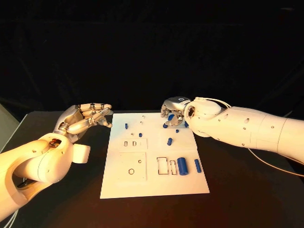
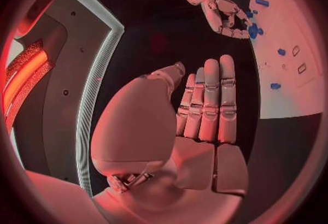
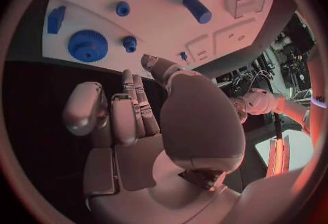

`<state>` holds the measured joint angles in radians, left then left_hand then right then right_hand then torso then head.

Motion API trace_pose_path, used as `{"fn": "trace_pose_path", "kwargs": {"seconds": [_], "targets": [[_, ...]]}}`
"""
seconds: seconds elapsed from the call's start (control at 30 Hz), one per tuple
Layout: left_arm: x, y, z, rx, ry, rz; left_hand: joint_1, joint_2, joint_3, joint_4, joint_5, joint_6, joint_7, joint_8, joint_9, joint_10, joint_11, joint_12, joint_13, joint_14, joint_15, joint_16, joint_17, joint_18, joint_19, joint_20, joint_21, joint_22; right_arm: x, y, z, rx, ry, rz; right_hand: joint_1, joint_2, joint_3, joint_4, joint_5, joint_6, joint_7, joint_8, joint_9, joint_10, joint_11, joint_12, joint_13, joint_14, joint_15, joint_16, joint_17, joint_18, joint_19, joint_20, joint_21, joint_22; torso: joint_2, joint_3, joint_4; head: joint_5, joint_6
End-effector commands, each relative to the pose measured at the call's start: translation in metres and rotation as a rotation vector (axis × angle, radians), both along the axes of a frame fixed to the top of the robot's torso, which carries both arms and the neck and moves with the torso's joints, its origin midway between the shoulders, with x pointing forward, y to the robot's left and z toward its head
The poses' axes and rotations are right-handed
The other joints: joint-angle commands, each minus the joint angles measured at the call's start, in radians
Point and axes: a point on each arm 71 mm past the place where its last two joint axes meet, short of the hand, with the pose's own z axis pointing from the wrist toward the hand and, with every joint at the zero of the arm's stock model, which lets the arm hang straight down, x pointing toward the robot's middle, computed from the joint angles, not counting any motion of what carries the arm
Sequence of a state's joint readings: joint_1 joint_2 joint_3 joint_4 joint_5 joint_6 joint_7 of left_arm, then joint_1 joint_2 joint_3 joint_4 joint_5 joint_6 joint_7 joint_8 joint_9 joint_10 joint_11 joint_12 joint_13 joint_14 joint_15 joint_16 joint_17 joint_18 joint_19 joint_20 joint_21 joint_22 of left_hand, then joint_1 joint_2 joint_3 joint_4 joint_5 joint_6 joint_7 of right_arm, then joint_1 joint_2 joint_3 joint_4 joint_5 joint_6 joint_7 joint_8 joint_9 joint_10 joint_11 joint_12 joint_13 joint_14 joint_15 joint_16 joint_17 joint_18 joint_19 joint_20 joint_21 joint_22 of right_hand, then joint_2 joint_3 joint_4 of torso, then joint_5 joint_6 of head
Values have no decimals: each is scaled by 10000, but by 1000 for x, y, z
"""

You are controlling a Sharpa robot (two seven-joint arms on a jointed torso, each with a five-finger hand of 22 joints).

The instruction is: Assemble the parts on the task board

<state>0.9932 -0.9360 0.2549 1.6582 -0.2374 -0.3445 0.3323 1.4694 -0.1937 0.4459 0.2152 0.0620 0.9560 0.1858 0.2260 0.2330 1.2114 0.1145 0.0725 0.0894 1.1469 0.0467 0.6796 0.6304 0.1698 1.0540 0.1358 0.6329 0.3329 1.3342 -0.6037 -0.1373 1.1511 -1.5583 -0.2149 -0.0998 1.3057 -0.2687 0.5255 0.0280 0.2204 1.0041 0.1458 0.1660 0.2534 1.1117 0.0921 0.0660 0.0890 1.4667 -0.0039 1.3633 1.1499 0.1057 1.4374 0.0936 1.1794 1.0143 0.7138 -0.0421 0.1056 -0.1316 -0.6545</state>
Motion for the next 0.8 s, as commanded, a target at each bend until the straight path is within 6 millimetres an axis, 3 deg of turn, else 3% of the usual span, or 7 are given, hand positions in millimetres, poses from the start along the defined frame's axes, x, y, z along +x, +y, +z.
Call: {"fn": "trace_pose_path", "kwargs": {"seconds": [0.03,0.53,0.8], "targets": [[-1,-3,2,-46,-79,-228,-107,-27,72,0,-60,-86,15,-52,13,-89,22,-45,11,-84,-24,76,28,93,-87,0,48,30,0,-1,-4,-738,186,-129,65,16,-188,16,-29,-98,13,-49,36,-202,2,-50,-15,311,62,73,-35,-38,-101,19,-129,-161,54,-9,36,-46,3],[-1,1,2,-24,-87,-182,-107,-27,72,0,-60,-86,15,-52,13,-89,22,-45,11,-84,-24,76,28,93,-87,0,48,30,1,-3,-9,-991,343,-349,147,96,-446,65,-18,-122,26,-66,76,-290,15,-29,-20,297,77,96,-64,-12,-135,40,-204,-260,221,-44,88,-88,113],[0,1,2,-22,-81,-191,-107,-27,72,0,-60,-86,15,-52,13,-89,22,-45,11,-84,-24,76,28,93,-87,0,48,30,2,-2,-12,-983,273,-398,281,302,-382,112,148,-71,41,-50,124,-208,22,-2,0,302,80,149,-37,-4,-132,45,-205,-257,260,-60,120,-100,144]]}}
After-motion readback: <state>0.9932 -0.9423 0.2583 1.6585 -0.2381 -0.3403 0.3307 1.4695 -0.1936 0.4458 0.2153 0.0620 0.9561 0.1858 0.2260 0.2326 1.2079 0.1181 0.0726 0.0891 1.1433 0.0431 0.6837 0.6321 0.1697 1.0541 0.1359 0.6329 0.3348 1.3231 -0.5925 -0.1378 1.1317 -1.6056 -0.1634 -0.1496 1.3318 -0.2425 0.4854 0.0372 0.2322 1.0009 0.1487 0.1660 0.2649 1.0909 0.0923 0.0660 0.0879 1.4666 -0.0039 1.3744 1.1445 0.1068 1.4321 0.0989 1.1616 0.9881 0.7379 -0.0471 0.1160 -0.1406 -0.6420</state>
